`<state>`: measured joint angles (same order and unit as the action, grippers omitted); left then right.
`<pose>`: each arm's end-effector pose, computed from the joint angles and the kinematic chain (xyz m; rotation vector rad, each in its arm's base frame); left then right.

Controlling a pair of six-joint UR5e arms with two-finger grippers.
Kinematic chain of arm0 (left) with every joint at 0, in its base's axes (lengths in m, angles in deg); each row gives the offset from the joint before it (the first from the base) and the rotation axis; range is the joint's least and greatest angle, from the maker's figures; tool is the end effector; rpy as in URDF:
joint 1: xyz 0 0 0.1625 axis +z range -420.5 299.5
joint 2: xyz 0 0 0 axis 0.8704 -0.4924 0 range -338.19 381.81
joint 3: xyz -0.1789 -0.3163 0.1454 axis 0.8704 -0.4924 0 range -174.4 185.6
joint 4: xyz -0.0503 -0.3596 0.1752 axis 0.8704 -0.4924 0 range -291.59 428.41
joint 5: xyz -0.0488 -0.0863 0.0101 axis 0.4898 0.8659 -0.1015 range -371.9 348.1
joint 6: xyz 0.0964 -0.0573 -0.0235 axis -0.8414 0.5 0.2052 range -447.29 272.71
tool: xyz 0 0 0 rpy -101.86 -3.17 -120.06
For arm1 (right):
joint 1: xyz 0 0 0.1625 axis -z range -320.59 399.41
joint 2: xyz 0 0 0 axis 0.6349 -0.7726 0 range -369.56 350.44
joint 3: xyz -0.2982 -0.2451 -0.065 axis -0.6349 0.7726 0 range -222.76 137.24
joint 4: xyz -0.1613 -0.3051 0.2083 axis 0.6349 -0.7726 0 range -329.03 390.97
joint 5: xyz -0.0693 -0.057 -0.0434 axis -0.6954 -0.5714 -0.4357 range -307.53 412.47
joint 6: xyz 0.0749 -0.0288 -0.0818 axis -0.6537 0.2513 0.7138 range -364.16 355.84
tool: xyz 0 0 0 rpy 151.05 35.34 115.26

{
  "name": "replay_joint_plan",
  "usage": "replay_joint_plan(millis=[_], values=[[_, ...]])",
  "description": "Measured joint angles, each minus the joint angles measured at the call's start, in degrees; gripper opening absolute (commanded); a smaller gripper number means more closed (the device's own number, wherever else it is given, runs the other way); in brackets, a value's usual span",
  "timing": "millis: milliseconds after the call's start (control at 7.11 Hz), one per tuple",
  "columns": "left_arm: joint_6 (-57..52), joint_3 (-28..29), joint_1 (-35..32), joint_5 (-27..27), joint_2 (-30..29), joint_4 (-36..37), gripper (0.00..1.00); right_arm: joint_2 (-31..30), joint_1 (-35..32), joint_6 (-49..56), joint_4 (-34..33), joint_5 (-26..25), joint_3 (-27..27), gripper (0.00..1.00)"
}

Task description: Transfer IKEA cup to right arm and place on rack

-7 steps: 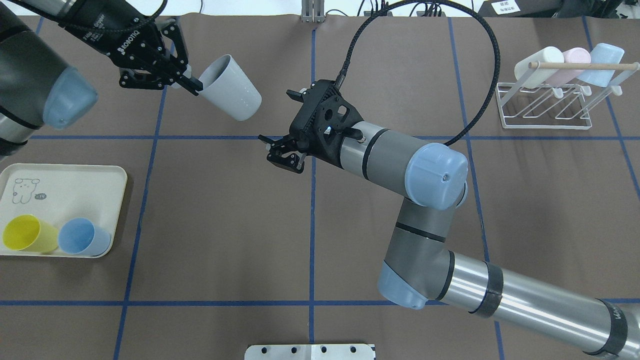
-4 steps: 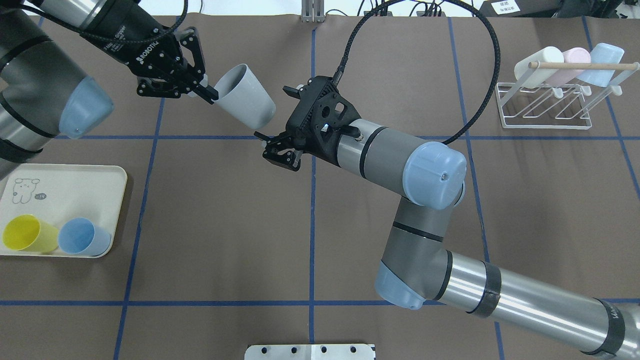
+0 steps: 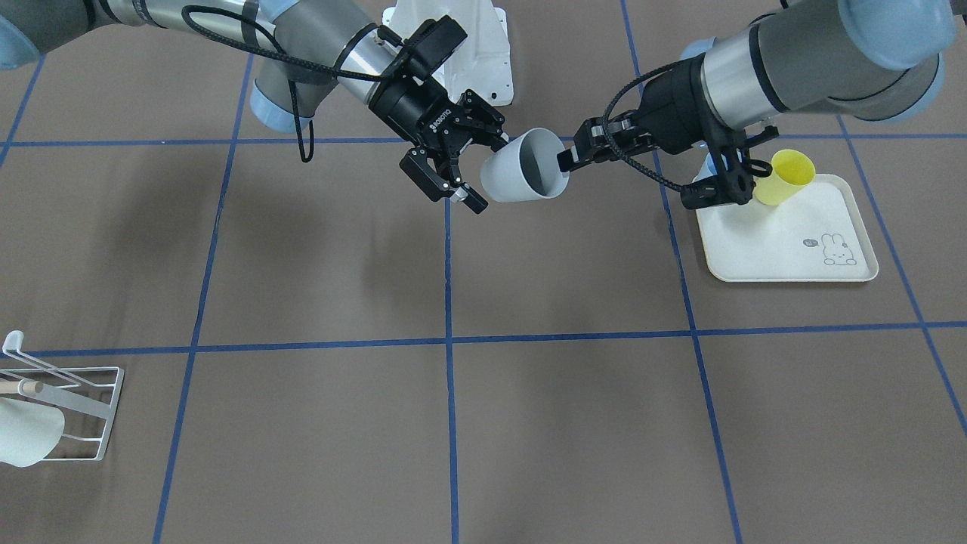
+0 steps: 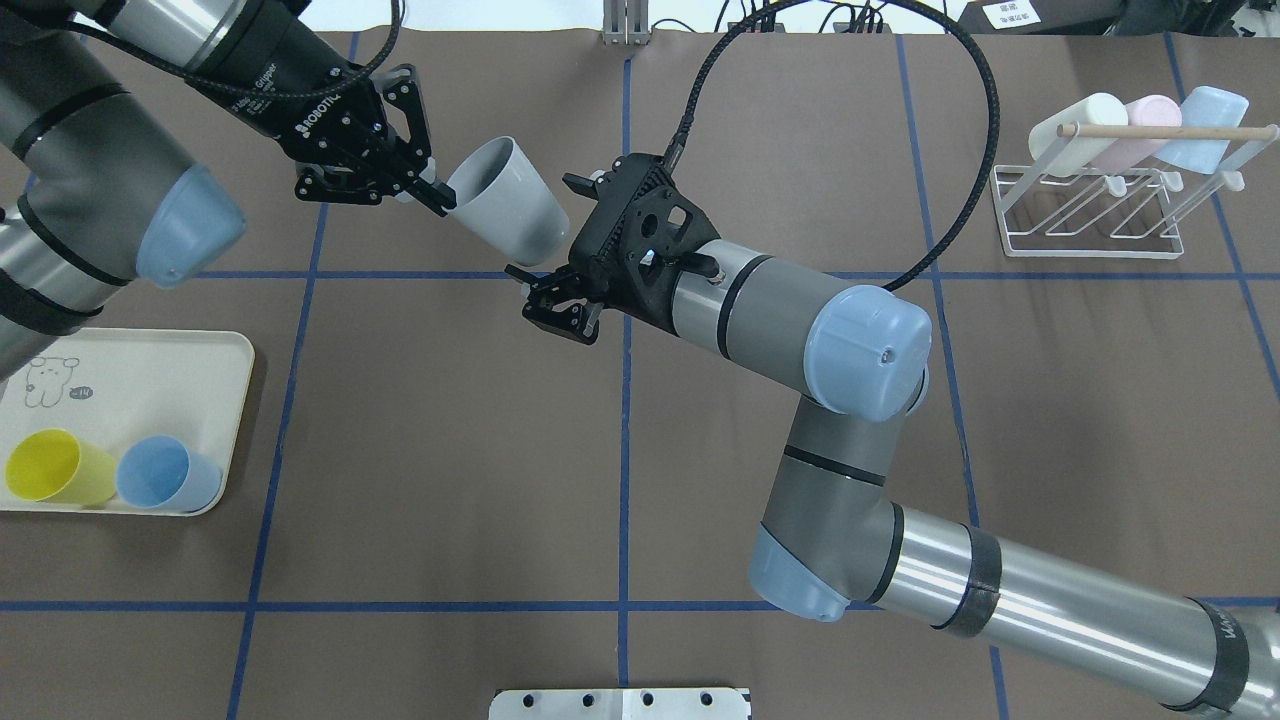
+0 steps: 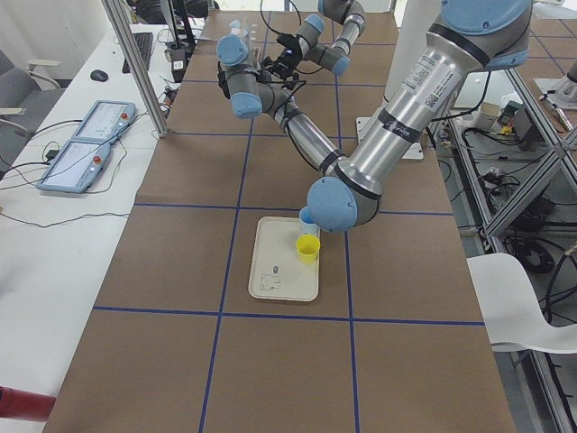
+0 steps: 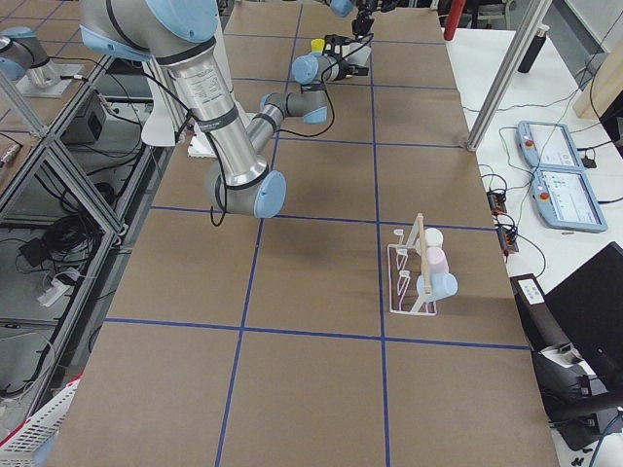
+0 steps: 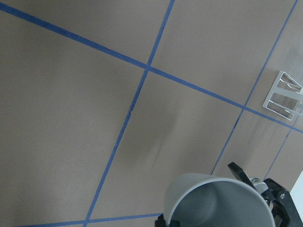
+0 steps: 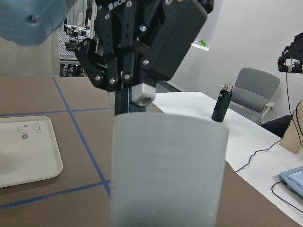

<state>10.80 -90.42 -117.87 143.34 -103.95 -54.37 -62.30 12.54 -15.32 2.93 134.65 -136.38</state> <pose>0.2909 -0.5086 0.1433 -0.3886 1.4095 -0.1921 -0.4796 -0.4100 0.1026 1.5115 -1.0203 -0.5246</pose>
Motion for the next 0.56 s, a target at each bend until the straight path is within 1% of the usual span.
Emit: replay_joint_plan(millis=[281, 563], values=[[0.0, -0.1, 0.4, -0.1, 0.0, 0.0, 0.00, 0.1, 0.1, 0.0, 0.0, 0.0, -0.1, 0.99], [-0.1, -0.1, 0.7, -0.1, -0.1, 0.0, 0.00, 0.1, 0.1, 0.0, 0.0, 0.0, -0.2, 0.91]])
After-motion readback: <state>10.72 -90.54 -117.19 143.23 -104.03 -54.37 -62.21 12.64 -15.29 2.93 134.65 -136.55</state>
